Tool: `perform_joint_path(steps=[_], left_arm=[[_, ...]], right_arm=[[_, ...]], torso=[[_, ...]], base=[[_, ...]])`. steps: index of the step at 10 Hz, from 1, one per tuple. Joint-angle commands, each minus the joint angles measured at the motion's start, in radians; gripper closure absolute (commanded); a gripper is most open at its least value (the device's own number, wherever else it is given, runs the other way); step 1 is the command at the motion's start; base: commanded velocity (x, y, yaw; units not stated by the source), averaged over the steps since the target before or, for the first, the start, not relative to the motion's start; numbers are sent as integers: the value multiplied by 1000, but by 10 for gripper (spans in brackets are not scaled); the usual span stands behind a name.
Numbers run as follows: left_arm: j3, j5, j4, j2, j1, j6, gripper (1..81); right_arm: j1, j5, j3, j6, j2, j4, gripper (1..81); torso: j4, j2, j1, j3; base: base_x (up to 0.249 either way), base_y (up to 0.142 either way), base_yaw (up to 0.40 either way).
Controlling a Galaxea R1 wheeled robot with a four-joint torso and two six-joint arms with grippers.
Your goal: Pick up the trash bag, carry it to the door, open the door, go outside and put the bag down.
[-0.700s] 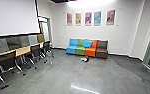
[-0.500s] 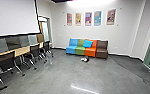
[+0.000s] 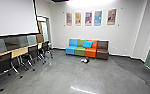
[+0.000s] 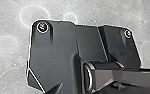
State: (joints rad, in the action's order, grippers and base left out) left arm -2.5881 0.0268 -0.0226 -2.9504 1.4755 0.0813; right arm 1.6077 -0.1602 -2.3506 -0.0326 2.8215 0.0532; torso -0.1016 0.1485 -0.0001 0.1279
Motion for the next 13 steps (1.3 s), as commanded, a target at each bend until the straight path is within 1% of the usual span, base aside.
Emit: perform_joint_path(steps=[1,13], left_arm=[[3,-44,3,0,-60,6,10],[3,-42,1,-7,-63,6,10]], right_arm=[[-48,44,19,3,-14,7,10],[-51,44,27,6,-18,7,10]], torso=[[0,0,0,0],[0,0,0,0]], base=[[189,0,0],[195,0,0]])
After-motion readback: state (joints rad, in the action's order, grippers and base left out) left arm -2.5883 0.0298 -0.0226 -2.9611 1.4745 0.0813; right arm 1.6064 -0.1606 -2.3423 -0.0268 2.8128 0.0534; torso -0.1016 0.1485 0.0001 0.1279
